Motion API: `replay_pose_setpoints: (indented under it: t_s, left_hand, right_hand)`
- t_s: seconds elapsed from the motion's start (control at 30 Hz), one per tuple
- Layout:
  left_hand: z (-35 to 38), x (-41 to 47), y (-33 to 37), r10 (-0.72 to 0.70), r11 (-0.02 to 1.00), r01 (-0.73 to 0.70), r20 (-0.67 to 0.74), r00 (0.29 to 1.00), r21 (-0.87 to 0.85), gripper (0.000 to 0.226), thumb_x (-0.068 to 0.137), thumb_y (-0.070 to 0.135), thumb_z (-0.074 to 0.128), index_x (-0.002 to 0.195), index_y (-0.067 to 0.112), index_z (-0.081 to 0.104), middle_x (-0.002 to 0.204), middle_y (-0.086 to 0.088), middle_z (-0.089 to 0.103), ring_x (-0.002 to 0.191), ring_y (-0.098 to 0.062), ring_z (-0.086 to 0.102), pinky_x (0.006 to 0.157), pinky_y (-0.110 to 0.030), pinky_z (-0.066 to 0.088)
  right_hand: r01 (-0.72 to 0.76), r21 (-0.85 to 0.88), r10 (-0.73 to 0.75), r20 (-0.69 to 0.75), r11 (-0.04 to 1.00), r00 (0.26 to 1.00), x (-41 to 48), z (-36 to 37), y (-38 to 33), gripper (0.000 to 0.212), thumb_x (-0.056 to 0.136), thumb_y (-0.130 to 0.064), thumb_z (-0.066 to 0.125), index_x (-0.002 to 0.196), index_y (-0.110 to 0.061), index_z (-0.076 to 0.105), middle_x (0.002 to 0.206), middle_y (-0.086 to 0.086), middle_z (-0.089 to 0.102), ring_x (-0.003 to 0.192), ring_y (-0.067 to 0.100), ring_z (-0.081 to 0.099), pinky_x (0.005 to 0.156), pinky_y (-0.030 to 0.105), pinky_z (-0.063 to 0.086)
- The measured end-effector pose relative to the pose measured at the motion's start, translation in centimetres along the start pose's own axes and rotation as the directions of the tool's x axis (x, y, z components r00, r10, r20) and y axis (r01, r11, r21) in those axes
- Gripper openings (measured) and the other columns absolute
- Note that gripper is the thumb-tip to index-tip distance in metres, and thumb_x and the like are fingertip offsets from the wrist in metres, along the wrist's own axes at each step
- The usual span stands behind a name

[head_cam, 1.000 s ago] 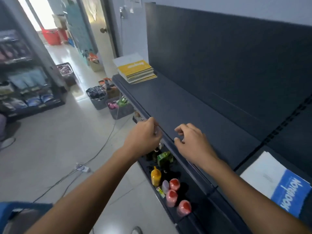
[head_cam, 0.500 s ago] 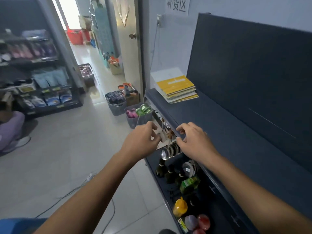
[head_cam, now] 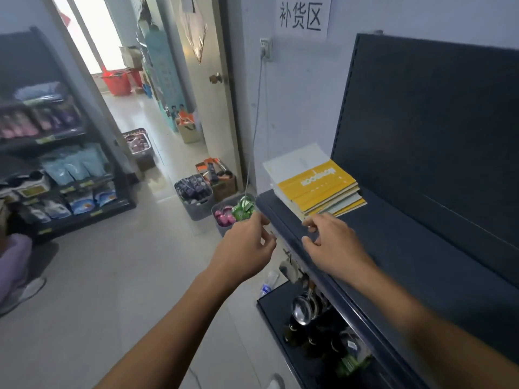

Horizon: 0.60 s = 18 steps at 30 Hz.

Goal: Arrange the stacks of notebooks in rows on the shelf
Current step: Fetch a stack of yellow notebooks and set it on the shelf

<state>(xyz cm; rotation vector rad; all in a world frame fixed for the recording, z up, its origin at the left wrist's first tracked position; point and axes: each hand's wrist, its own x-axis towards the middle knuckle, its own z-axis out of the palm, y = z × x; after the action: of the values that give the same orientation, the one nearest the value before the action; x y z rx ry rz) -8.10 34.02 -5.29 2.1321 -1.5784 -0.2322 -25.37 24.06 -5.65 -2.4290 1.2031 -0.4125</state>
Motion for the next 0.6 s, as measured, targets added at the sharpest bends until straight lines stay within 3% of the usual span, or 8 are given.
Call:
replay_pose_setpoints:
  t_s: [0.33, 0.6]
  left_hand:
    - [1.1, 13.8, 0.0, 0.191, 0.981, -0.189, 0.091, 0.977, -0.036, 0.032, 0.096, 0.032, 0.053, 0.126, 0.021, 0.052, 0.099, 0.012, 0.069, 0.092, -0.011, 0.066, 0.079, -0.037, 0.055]
    - [2.5, 20.7, 0.7, 0.367, 0.929, -0.369, 0.190, 0.911, -0.023, 0.033, 0.098, 0.036, 0.052, 0.128, 0.024, 0.051, 0.105, 0.011, 0.067, 0.093, -0.013, 0.063, 0.081, -0.037, 0.055]
  right_hand:
    - [-0.227, 0.023, 0.228, -0.039, 0.974, 0.973, 8.8, -0.1, 3.5, 0.025, 0.096, -0.032, 0.056, 0.121, -0.028, 0.057, 0.114, -0.010, 0.057, 0.092, 0.015, 0.059, 0.078, 0.035, 0.051]
    - [-0.403, 0.038, 0.405, -0.107, 0.914, 0.908, 11.2, -0.3, 5.2, 0.027, 0.096, -0.029, 0.053, 0.122, -0.024, 0.058, 0.118, -0.005, 0.059, 0.096, 0.018, 0.062, 0.076, 0.037, 0.053]
